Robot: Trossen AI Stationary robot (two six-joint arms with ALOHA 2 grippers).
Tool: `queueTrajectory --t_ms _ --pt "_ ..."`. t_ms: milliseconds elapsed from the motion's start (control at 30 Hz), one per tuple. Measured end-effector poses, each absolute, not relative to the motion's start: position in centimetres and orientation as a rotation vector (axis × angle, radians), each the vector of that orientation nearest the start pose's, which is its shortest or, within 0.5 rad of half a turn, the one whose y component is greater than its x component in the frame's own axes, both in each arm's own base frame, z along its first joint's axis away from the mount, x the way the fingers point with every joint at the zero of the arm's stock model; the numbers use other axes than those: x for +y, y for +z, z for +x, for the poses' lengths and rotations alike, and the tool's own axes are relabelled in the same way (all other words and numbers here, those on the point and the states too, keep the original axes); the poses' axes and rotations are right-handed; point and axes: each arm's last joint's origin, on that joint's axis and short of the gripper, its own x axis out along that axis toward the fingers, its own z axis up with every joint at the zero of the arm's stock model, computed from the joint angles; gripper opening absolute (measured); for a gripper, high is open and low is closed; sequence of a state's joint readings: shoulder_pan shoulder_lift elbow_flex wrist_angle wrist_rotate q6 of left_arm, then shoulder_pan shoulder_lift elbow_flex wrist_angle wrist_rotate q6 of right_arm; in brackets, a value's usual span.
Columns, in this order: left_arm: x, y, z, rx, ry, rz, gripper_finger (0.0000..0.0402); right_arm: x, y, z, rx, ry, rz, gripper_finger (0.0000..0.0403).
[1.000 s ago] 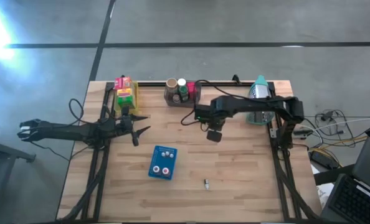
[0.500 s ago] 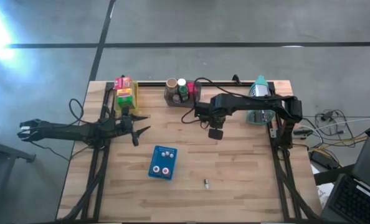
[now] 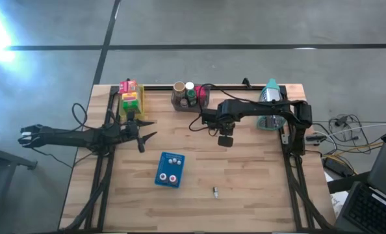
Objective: Pick & Place Kitchen Items
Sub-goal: Put the black food coloring bottle into the blue bin
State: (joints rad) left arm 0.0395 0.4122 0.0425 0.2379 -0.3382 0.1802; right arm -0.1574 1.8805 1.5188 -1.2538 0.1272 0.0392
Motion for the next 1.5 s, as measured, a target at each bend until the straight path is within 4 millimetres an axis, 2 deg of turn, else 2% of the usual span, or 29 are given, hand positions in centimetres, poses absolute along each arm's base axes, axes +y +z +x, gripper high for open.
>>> queueTrajectory --t_ms 267,433,533,667,767,967,1167,1500 --pt "1.4 16.4 12.2 0.165 0.365 0.198 0.0216 -5.6 22.7 34.2 1.620 -0.253 0.105 0.0059" --pt "1.4 16.4 12.2 0.165 0.365 0.198 0.0216 -5.5 21.8 34.5 1.654 -0.235 0.132 0.0059" --pt "1.4 16.4 12.2 0.164 0.365 0.198 0.0216 -5.2 20.9 35.0 1.691 -0.214 0.144 0.0059" --pt "1.4 16.4 12.2 0.164 0.365 0.198 0.0216 -4.4 20.3 36.5 1.700 -0.139 0.054 0.0059" --pt "1.4 16.4 12.2 0.164 0.364 0.198 0.0216 -4.0 20.8 37.6 1.699 -0.125 -0.091 0.0059" --pt "1.4 16.4 12.2 0.164 0.365 0.198 0.0216 -3.6 22.7 39.2 1.727 -0.142 -0.489 0.0059" --pt "1.4 16.4 12.2 0.165 0.364 0.198 0.0216 -3.6 23.8 40.4 1.737 -0.091 -0.760 0.0059" --pt "1.4 16.4 12.2 0.165 0.364 0.198 0.0216 -4.1 22.9 40.5 1.877 0.088 -1.233 0.0059"
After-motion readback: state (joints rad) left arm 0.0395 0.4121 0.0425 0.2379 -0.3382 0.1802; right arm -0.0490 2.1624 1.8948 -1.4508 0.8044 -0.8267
